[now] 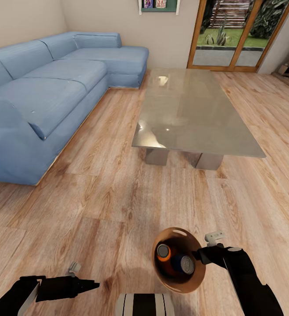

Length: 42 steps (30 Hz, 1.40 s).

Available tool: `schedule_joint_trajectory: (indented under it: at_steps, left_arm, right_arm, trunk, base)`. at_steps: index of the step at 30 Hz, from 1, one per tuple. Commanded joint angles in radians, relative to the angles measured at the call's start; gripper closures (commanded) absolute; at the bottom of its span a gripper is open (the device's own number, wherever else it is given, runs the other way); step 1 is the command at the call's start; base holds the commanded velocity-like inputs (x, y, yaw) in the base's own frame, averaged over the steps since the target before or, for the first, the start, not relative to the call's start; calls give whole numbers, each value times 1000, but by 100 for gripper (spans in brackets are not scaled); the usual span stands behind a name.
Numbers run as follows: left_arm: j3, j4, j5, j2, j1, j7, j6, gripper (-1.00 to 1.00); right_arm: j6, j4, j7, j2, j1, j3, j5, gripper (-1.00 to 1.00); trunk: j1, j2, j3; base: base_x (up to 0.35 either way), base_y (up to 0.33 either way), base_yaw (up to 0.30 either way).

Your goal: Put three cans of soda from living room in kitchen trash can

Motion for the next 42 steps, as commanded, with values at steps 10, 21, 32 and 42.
schedule_joint_trajectory:
  at_steps: [10, 21, 32, 42]
  left_arm:
    - [0, 0, 0, 0, 0, 0, 0, -100]
    - [0, 0, -1, 0, 0, 1, 0, -100]
    - [0, 0, -2, -1, 0, 1, 1, -100]
    - [0, 0, -2, -2, 0, 1, 0, -100]
  right_arm:
    - [1, 0, 0, 0, 0, 0, 0, -100]
    - [1, 0, 0, 0, 0, 0, 0, -100]
    - [1, 0, 0, 0, 0, 0, 0, -100]
    - [-36, 0, 1, 1, 0, -1, 0, -100]
  trunk:
    - [0, 0, 7]
    - [0, 0, 9]
    - [0, 0, 10]
    - [0, 0, 10]
  base:
    - [0, 0, 0]
    - [0, 0, 0]
    - [0, 0, 0]
    - [0, 0, 0]
